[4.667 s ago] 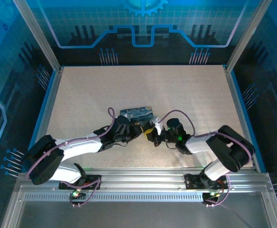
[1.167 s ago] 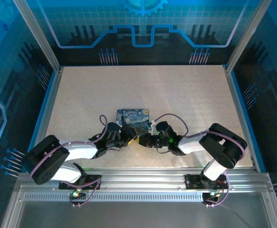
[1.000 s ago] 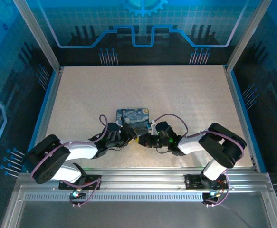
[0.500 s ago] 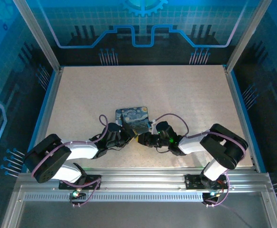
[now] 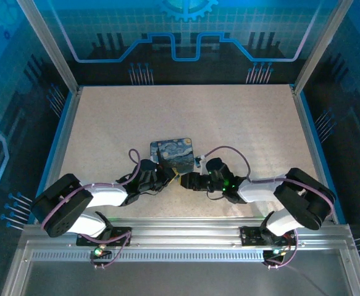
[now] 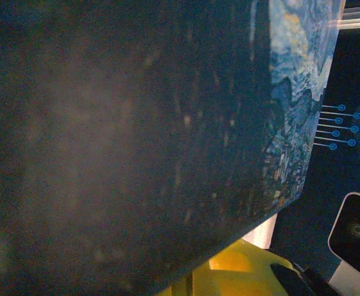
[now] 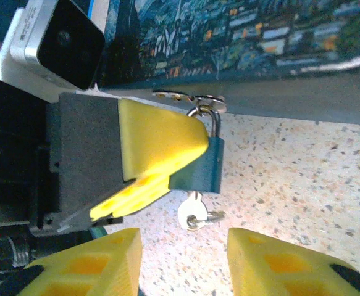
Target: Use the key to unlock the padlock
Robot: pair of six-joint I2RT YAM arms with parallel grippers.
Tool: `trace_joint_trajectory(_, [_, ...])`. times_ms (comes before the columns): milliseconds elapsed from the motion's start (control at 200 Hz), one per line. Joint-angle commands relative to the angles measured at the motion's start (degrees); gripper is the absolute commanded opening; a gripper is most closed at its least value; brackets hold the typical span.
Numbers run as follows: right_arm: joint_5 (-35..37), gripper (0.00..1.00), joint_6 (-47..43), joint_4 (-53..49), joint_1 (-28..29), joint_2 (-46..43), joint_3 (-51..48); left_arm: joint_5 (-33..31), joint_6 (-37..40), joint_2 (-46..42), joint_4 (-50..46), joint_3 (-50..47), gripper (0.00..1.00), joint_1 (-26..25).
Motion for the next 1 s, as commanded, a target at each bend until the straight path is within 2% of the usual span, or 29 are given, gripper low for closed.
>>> trace_joint_trajectory(0, [2.62,0.46,-4.55,-2.69,0.39,-3.01,-1.15,2.14,-1.96,0.26,-1.20,0.27,0.01,-0.66])
trace_joint_trajectory(270, [8.92,0.62,-15.13,-8.31,-0.22,-13.83,-3.75,2.42,-2.26,-1.42,-6.18,1.93,0.01,-0.69])
trace_joint_trajectory(365, [12.53,0.67,-22.18,-12.18,0.02,-19.04,-4.32,2.73,-2.54,-2.18,-9.43,3.22,0.00,-0.67])
trace_joint_trajectory(425, [14.81,0.75,-28.19,-13.83,0.42,-21.83,-4.83,2.79,-2.43,-2.54,-11.79,4.18,0.00,-0.65])
trace_joint_trajectory(680, [17.74,0.82,-50.79,-16.03,2.94,-29.34,-6.97,3.97,-2.93,-2.53,-21.44,9.22,0.00,-0.66])
trace_joint_trajectory(850, [23.26,0.83,-61.54,-11.88,8.94,-30.87,-9.74,4.74,-4.93,-2.72,-21.60,9.71,0.00,-0.69])
trace_joint_trajectory(995, [27.00,0.83,-69.90,-10.30,13.54,-28.52,-10.31,4.31,-5.18,-3.67,-22.79,10.24,0.00,-0.67])
